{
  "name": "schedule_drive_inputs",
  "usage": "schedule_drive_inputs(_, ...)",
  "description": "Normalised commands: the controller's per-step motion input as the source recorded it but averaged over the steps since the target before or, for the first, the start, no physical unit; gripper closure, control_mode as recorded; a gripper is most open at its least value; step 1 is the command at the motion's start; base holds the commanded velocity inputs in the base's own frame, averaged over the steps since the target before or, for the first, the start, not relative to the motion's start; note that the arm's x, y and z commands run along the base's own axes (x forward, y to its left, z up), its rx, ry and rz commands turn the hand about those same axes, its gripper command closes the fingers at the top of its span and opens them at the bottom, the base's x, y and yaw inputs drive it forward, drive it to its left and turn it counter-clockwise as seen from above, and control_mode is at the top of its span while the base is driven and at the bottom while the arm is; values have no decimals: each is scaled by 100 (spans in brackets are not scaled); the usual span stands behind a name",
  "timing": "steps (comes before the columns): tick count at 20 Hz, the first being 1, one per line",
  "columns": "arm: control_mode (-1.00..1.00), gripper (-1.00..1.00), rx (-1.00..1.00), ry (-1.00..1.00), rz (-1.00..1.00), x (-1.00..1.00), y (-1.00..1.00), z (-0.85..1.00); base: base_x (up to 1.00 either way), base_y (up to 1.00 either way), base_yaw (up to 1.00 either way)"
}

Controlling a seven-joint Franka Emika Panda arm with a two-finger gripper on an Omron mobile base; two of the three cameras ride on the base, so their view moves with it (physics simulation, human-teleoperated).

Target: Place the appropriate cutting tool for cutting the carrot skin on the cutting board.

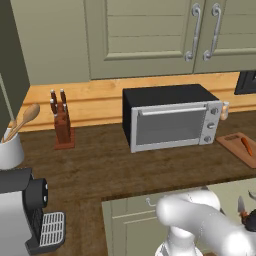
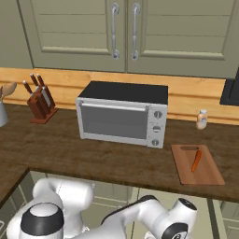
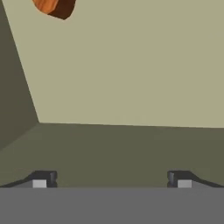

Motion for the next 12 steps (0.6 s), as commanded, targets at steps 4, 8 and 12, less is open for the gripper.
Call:
schedule_drive_inputs(4, -100, -100, -3, 7, 0, -40, 5, 51, 0, 0, 0)
schedule_drive_inputs(8, -100, -100, -6, -24, 0, 28, -20, 1, 0, 0, 0)
schedule_drive_inputs(12, -100, -100, 0, -9, 0, 87, -58, 15, 0, 0, 0)
